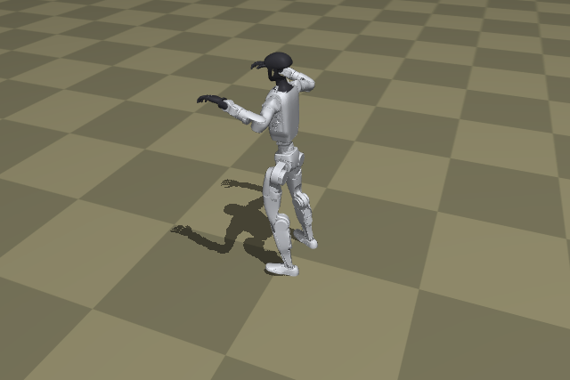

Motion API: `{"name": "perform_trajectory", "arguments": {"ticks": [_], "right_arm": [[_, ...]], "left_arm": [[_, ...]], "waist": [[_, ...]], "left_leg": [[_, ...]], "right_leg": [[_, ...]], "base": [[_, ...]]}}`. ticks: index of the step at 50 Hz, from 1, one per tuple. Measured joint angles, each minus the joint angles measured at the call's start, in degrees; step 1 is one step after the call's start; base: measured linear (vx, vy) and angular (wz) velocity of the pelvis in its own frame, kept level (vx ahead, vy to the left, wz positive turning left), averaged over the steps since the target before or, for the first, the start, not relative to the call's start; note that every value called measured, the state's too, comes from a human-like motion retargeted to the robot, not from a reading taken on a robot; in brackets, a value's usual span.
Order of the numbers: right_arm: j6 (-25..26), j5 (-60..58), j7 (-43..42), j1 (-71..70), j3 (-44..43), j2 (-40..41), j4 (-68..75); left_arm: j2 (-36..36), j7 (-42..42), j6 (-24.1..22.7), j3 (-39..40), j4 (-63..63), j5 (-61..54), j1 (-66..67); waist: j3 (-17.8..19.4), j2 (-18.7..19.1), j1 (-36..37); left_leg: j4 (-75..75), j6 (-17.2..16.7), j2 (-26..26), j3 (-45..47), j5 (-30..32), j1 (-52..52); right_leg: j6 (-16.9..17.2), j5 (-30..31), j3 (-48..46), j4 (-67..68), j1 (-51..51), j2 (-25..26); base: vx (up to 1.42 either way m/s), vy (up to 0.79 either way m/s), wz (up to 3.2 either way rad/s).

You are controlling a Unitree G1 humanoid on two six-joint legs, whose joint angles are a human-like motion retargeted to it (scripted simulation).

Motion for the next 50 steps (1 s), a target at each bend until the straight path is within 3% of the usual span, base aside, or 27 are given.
{"name": "perform_trajectory", "arguments": {"ticks": [13,25,30,35,38,40,44,47,50], "right_arm": [[0.36,-0.38,-0.07,-0.58,0.31,0.24,0.33],[-0.93,1.20,-3.02,-0.46,0.23,0.31,-1.35],[-3.08,4.87,-8.83,-7.11,8.37,1.89,-3.43],[-4.96,4.97,-17.10,-16.24,18.79,7.80,-2.25],[-5.18,8.78,-22.03,-23.35,24.38,14.43,-0.26],[-5.55,14.93,-25.49,-29.24,28.64,18.71,1.15],[-8.42,20.18,-32.58,-36.40,35.07,21.96,-1.94],[-10.54,20.76,-29.82,-32.06,32.68,23.63,-11.28],[-11.01,25.67,-20.22,-20.02,26.05,28.63,-20.40]], "left_arm": [[-0.25,-0.11,0.42,-1.22,0.40,0.19,-1.21],[-0.54,4.09,0.00,-2.39,0.04,-1.12,-1.55],[-9.95,11.61,-0.56,-15.12,-1.33,-7.91,-12.35],[-31.03,19.53,-0.63,-34.06,2.75,-15.33,-27.85],[-43.76,20.52,-0.78,-39.22,5.57,-21.43,-28.55],[-49.22,20.42,-0.70,-41.15,6.11,-25.15,-25.22],[-49.21,17.16,-1.69,-40.98,1.69,-23.89,-9.78],[-47.18,11.38,-3.62,-33.99,-5.25,-17.62,4.40],[-49.63,7.46,-4.16,-29.73,-8.66,-14.56,11.82]], "waist": [[0.27,-0.21,0.55],[2.93,-0.61,-0.07],[5.65,-0.55,0.50],[10.77,0.03,3.16],[16.27,1.51,4.93],[20.43,3.21,6.48],[25.69,3.69,11.38],[24.96,2.35,13.33],[21.42,0.50,10.68]], "left_leg": [[-0.13,0.40,0.06,0.61,-0.11,0.55],[2.88,0.19,0.70,-0.71,2.02,-1.84],[5.39,1.44,0.91,-1.72,4.99,-3.36],[15.74,4.66,1.64,-4.42,7.43,-8.59],[32.98,6.57,4.49,-7.59,10.29,-16.88],[42.97,7.00,6.53,-9.86,11.93,-21.46],[54.58,6.21,7.21,-10.68,4.02,-23.43],[60.26,8.22,9.10,-7.30,-1.06,-22.89],[57.85,10.68,7.49,-5.79,-4.42,-20.65]], "right_leg": [[0.13,-0.03,0.75,0.13,-0.06,0.08],[-0.46,0.35,-0.34,0.63,-0.22,0.03],[-0.92,0.81,-0.75,1.88,-0.29,-0.46],[-2.49,-0.36,-1.13,5.24,-0.56,-1.92],[-5.22,-2.86,-0.95,9.98,-0.81,-2.44],[-7.10,-5.37,0.10,16.04,-2.23,-2.72],[-6.74,-9.74,4.20,30.54,-8.66,-5.24],[-5.10,-10.26,6.08,31.97,-11.46,-5.40],[-3.24,-4.39,4.27,23.10,-10.02,-5.26]], "base": [[0.00,0.00,0.00],[-0.01,-0.01,0.04],[-0.09,-0.07,0.15],[-0.19,-0.11,0.27],[-0.26,-0.12,0.17],[-0.26,-0.10,-0.31],[-0.18,-0.09,-0.92],[-0.14,-0.03,-0.40],[-0.19,0.08,0.53]]}}
